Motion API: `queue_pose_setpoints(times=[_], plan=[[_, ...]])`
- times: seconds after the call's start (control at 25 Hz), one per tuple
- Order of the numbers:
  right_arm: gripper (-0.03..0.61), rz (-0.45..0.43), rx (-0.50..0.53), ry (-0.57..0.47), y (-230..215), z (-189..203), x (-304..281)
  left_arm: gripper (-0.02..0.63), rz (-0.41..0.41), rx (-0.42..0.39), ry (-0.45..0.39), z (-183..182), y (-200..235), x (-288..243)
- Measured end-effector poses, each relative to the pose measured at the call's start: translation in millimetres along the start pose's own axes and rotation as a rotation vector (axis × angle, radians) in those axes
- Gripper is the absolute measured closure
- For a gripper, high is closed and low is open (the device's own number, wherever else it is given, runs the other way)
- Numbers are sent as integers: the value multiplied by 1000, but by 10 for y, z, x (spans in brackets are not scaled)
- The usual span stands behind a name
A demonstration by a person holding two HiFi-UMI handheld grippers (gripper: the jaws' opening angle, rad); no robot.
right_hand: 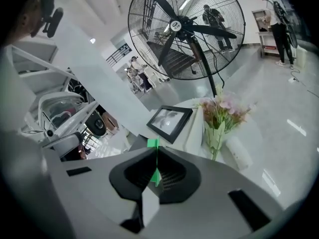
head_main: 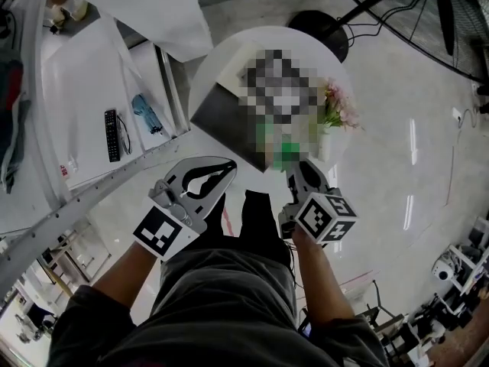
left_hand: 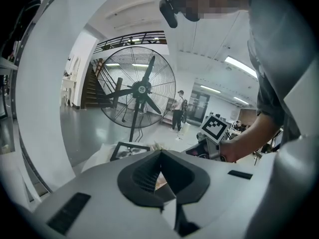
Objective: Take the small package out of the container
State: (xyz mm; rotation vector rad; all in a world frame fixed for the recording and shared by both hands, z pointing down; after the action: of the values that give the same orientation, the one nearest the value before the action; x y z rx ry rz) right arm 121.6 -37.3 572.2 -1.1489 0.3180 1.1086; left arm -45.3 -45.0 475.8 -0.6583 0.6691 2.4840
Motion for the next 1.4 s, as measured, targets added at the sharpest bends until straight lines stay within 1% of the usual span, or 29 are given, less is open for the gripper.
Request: queue_pose_setpoints(times=[0.32, 0.44, 0.64, 0.8, 1.04, 1.4], plan=[[555, -60, 77, -73, 361, -302, 274, 598, -19, -62, -69, -320, -54, 235], [555, -80, 112, -102, 498, -420, 369, 598, -24, -91, -111, -454, -74, 318], [555, -114, 121, -164, 742, -618, 550, 598, -38, -136, -169, -670, -90, 502], [555, -120, 148, -196, 886, -694, 692, 598, -46, -152, -189, -737, -122, 637], [555, -142, 139, -263, 1054, -865, 947, 598, -62, -173, -213, -862, -151, 824], [555, -184, 203, -373, 1362, -1175, 1323, 598, -74, -223, -269, -1169, -204, 1033]])
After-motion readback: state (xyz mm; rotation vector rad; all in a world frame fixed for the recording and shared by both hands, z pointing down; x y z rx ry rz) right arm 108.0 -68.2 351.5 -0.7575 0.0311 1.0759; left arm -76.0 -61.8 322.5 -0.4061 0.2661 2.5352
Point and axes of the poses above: the fingertips, and each gripper's own axes: x backward along the fingers, y to its left, z out of its underside, the point moved 3 cm from there along x, backward along the fingers, and after that the axes turned 9 degrees about y, right-handed, at the moved point
